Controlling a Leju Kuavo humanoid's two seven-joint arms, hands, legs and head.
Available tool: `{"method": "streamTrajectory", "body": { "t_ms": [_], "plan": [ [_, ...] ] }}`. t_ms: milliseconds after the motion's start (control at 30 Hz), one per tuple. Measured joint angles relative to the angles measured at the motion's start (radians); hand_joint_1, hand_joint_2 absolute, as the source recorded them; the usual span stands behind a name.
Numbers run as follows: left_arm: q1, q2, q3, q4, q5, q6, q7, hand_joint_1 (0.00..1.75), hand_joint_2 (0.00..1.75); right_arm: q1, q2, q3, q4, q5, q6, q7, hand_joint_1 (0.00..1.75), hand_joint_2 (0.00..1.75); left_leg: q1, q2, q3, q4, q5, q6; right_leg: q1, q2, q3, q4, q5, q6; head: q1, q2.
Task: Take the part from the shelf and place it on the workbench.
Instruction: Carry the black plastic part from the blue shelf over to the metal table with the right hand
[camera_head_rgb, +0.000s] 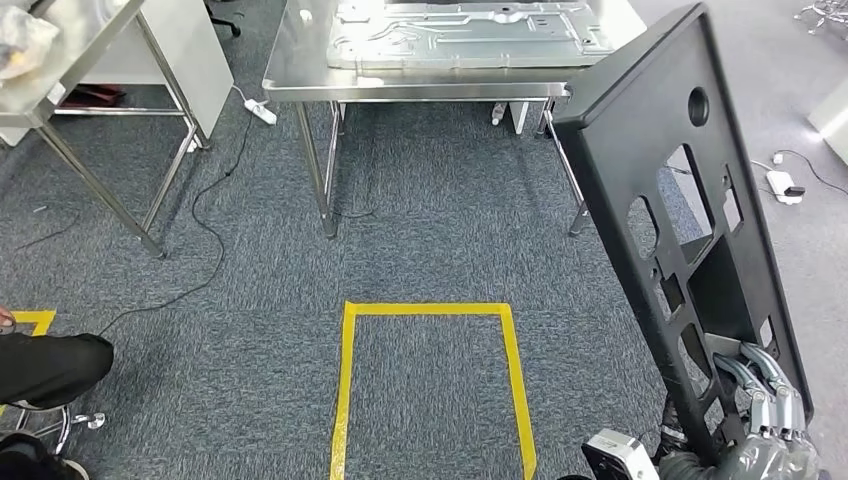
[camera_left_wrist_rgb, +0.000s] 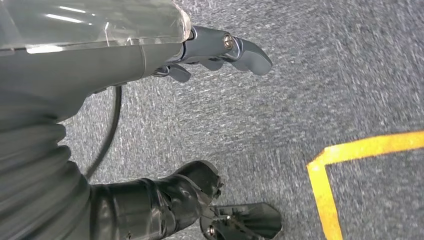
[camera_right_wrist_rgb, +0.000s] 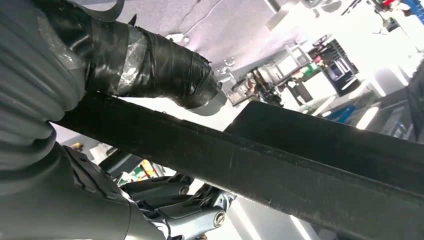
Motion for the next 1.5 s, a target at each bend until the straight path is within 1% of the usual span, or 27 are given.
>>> {"method": "streamTrajectory", "body": {
  "t_ms": [67,167,200,267,300,333,367,433,500,600,667,767,800,833,867,900,933,1000,1067,1167,1233,1300,1333,1367,1400,1433,1500],
  "plan": [
    [-0.001,0.0,0.0,0.0,0.0,0.0,0.0,0.0,1.75,0.0,0.0,0.0,0.0,0.003,0.0,0.001,1.75,1.75,-0.002,0.002,0.001,-0.001,-0.001,-0.011,0.006,0.001,0.002,-0.014,-0.001,-0.011,-0.001,0.0],
    [-0.002,0.0,0.0,0.0,-0.002,0.0,0.0,0.0,1.75,0.0,0.0,0.0,0.0,0.028,0.0,0.004,1.75,1.75,0.001,-0.004,-0.01,0.025,-0.024,-0.027,-0.001,0.005,0.007,-0.028,0.006,-0.031,-0.002,0.0],
    [-0.002,0.0,0.0,0.0,-0.003,0.0,0.001,0.0,1.75,-0.001,0.0,0.0,0.0,0.038,0.0,0.005,1.75,1.75,0.002,-0.009,-0.029,0.067,-0.05,-0.03,-0.003,0.005,0.009,-0.032,0.008,-0.037,-0.003,0.0],
    [-0.001,0.0,0.0,0.0,-0.004,0.0,0.001,0.0,1.75,-0.002,0.0,0.001,0.001,0.052,0.0,0.007,1.75,1.75,0.003,-0.016,-0.093,0.201,-0.114,-0.035,0.0,0.005,0.009,-0.032,0.007,-0.043,-0.004,0.0],
    [0.0,0.0,0.0,0.0,-0.005,0.0,0.001,0.0,1.75,-0.002,0.0,0.001,0.002,0.057,0.0,0.008,1.75,1.75,0.003,-0.017,-0.122,0.259,-0.132,-0.037,0.002,0.006,0.009,-0.031,0.007,-0.045,-0.004,0.0],
    [0.001,0.0,0.0,0.0,-0.006,0.0,0.0,0.0,1.75,-0.002,0.0,0.001,0.003,0.062,0.0,0.009,1.75,1.75,0.003,-0.017,-0.137,0.286,-0.13,-0.037,0.003,0.008,0.009,-0.029,0.005,-0.046,-0.004,0.0],
    [0.001,0.0,0.0,0.0,-0.007,0.001,-0.002,0.0,1.75,-0.002,0.0,0.001,0.004,0.066,0.0,0.01,1.75,1.75,0.003,-0.017,-0.133,0.271,-0.108,-0.037,0.004,0.01,0.01,-0.027,0.004,-0.046,-0.004,0.0],
    [0.001,0.001,0.0,0.0,-0.009,0.002,-0.007,0.0,1.75,-0.002,0.0,0.001,0.005,0.07,0.0,0.014,1.75,1.75,0.003,-0.018,-0.08,0.147,-0.035,-0.03,0.004,0.015,0.011,-0.02,-0.001,-0.043,-0.004,0.0],
    [0.0,0.002,-0.001,0.0,-0.011,0.0,-0.011,0.0,1.75,-0.003,0.0,0.003,0.006,0.08,0.0,0.021,1.75,1.75,0.0,-0.022,-0.036,0.04,0.003,-0.021,0.008,0.018,0.009,-0.01,-0.007,-0.034,-0.003,0.0],
    [-0.001,0.003,-0.002,0.0,-0.015,-0.004,-0.014,0.0,1.75,-0.005,-0.004,0.012,0.013,0.108,0.0,0.033,1.75,1.75,-0.004,-0.023,-0.028,0.016,0.007,-0.007,0.01,0.019,0.008,-0.01,-0.008,-0.018,-0.002,0.0],
    [-0.001,0.002,-0.002,0.0,-0.017,-0.006,-0.015,0.0,1.75,-0.006,-0.008,0.017,0.018,0.117,0.0,0.038,1.75,1.75,0.0,-0.02,-0.024,0.007,0.014,0.007,0.008,0.018,0.0,0.011,-0.025,-0.006,-0.002,0.0],
    [0.0,0.002,-0.002,0.0,-0.018,-0.006,-0.016,0.0,1.75,-0.008,-0.015,0.018,0.024,0.121,0.0,0.042,1.75,1.75,0.002,-0.016,-0.023,0.002,0.019,0.018,0.003,0.014,-0.074,0.171,-0.114,0.008,-0.001,0.0],
    [0.0,0.002,-0.002,0.0,-0.018,-0.006,-0.016,0.0,1.75,-0.008,-0.018,0.018,0.027,0.121,0.0,0.043,1.75,1.75,0.002,-0.016,-0.023,0.002,0.019,0.018,0.002,0.013,-0.102,0.229,-0.135,0.011,-0.001,0.0],
    [0.001,0.003,-0.002,0.0,-0.017,-0.006,-0.016,0.0,1.75,-0.008,-0.02,0.019,0.03,0.121,0.0,0.046,1.75,1.75,0.002,-0.016,-0.023,0.002,0.018,0.018,0.001,0.013,-0.118,0.259,-0.138,0.012,-0.001,0.0],
    [0.0,0.003,-0.002,0.0,-0.017,-0.006,-0.016,0.0,1.75,-0.008,-0.022,0.019,0.032,0.12,0.0,0.048,1.75,1.75,0.002,-0.016,-0.022,0.003,0.017,0.018,0.001,0.012,-0.115,0.252,-0.12,0.012,-0.001,0.0],
    [0.0,0.003,-0.002,0.0,-0.017,-0.006,-0.016,0.0,1.75,-0.009,-0.023,0.02,0.034,0.117,0.0,0.051,1.75,1.75,0.002,-0.016,-0.019,0.004,0.015,0.017,0.001,0.011,-0.093,0.205,-0.087,0.01,-0.001,0.0],
    [0.0,0.003,-0.002,0.0,-0.017,-0.006,-0.016,0.0,1.75,-0.01,-0.024,0.022,0.035,0.112,0.0,0.051,1.75,1.75,0.002,-0.016,-0.017,0.004,0.012,0.014,0.001,0.01,-0.059,0.134,-0.049,0.007,-0.001,0.0],
    [0.0,0.002,-0.002,0.0,-0.018,-0.005,-0.016,0.0,1.75,-0.013,-0.024,0.023,0.035,0.1,0.0,0.044,1.75,1.75,-0.002,-0.016,-0.015,0.007,0.007,0.006,0.007,0.006,-0.005,0.019,-0.008,-0.003,-0.001,0.0],
    [0.0,0.002,-0.002,0.0,-0.018,-0.004,-0.016,0.0,1.75,-0.014,-0.024,0.024,0.033,0.092,0.0,0.031,1.75,1.75,-0.005,-0.015,-0.015,0.007,0.006,-0.004,0.014,0.006,0.005,-0.011,-0.008,-0.014,-0.002,0.0],
    [-0.002,0.002,-0.002,0.0,-0.02,-0.003,-0.017,0.0,1.75,-0.015,-0.022,0.024,0.027,0.085,0.0,0.008,1.75,1.75,-0.004,-0.016,-0.018,0.019,-0.007,-0.019,0.008,0.008,0.009,-0.022,-0.003,-0.032,-0.003,0.0],
    [-0.002,0.002,-0.003,0.0,-0.021,-0.003,-0.017,0.0,1.75,-0.015,-0.018,0.024,0.021,0.077,0.0,-0.008,1.75,1.75,-0.002,-0.018,-0.058,0.107,-0.057,-0.026,0.005,0.007,0.015,-0.029,-0.001,-0.045,-0.004,0.0],
    [0.0,0.001,-0.003,0.0,-0.022,-0.003,-0.018,0.0,1.75,-0.016,-0.013,0.024,0.018,0.069,0.0,-0.02,1.75,1.75,-0.002,-0.018,-0.127,0.241,-0.113,-0.03,0.007,0.007,0.015,-0.028,-0.004,-0.053,-0.005,0.0],
    [0.001,0.001,-0.003,0.0,-0.022,-0.003,-0.018,0.0,1.75,-0.016,-0.011,0.023,0.018,0.067,0.0,-0.025,1.75,1.75,-0.002,-0.018,-0.15,0.283,-0.12,-0.031,0.008,0.008,0.016,-0.027,-0.005,-0.054,-0.005,0.0],
    [0.002,0.001,-0.003,0.0,-0.023,-0.003,-0.017,0.0,1.75,-0.015,-0.009,0.023,0.018,0.066,0.0,-0.03,1.75,1.75,-0.002,-0.018,-0.158,0.29,-0.108,-0.032,0.008,0.01,0.017,-0.025,-0.007,-0.054,-0.005,0.0],
    [0.002,0.002,-0.003,0.0,-0.024,-0.003,-0.017,0.0,1.75,-0.015,-0.007,0.023,0.018,0.064,0.0,-0.036,1.75,1.75,-0.002,-0.018,-0.146,0.256,-0.077,-0.03,0.008,0.012,0.019,-0.022,-0.01,-0.054,-0.005,0.0],
    [0.002,0.002,-0.004,0.0,-0.026,-0.003,-0.016,0.0,1.75,-0.015,-0.005,0.023,0.016,0.063,0.0,-0.044,1.75,1.75,-0.002,-0.018,-0.118,0.192,-0.036,-0.027,0.008,0.014,0.022,-0.019,-0.014,-0.051,-0.005,0.0],
    [0.002,0.003,-0.004,0.0,-0.029,-0.003,-0.015,0.0,1.75,-0.016,0.0,0.023,0.01,0.061,0.0,-0.059,1.75,1.75,-0.005,-0.02,-0.063,0.068,0.015,-0.017,0.011,0.017,0.024,-0.012,-0.023,-0.044,-0.005,0.0]
  ]
}}
